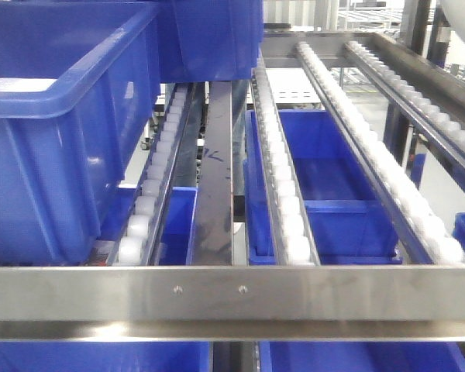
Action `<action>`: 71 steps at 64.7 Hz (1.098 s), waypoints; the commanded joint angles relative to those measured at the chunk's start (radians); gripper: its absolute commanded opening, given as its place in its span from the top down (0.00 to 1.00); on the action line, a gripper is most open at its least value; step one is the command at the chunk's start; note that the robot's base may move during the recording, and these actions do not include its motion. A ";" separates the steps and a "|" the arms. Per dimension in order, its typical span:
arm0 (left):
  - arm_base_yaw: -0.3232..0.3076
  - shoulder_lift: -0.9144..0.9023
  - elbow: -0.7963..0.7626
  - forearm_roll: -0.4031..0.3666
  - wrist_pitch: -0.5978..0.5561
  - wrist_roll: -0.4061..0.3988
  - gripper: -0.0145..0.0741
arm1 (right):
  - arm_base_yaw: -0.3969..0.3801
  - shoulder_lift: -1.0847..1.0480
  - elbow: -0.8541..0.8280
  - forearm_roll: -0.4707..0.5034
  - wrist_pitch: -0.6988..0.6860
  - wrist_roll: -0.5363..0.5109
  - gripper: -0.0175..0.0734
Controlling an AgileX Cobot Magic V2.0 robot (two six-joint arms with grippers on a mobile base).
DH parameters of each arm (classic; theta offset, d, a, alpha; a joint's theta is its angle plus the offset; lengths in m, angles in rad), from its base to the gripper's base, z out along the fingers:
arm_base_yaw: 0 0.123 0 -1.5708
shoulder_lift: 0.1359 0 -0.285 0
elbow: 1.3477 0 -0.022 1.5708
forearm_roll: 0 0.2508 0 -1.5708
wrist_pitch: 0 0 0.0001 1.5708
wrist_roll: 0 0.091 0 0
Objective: Move white bin to right shelf second layer
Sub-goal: 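Approach the shelf rack and align with the second shelf layer, then lower the held white bin onto the roller shelf with the right gripper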
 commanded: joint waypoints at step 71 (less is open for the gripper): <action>-0.007 -0.015 0.027 0.000 -0.090 -0.007 0.74 | -0.005 0.078 0.008 -0.022 -0.087 0.001 0.74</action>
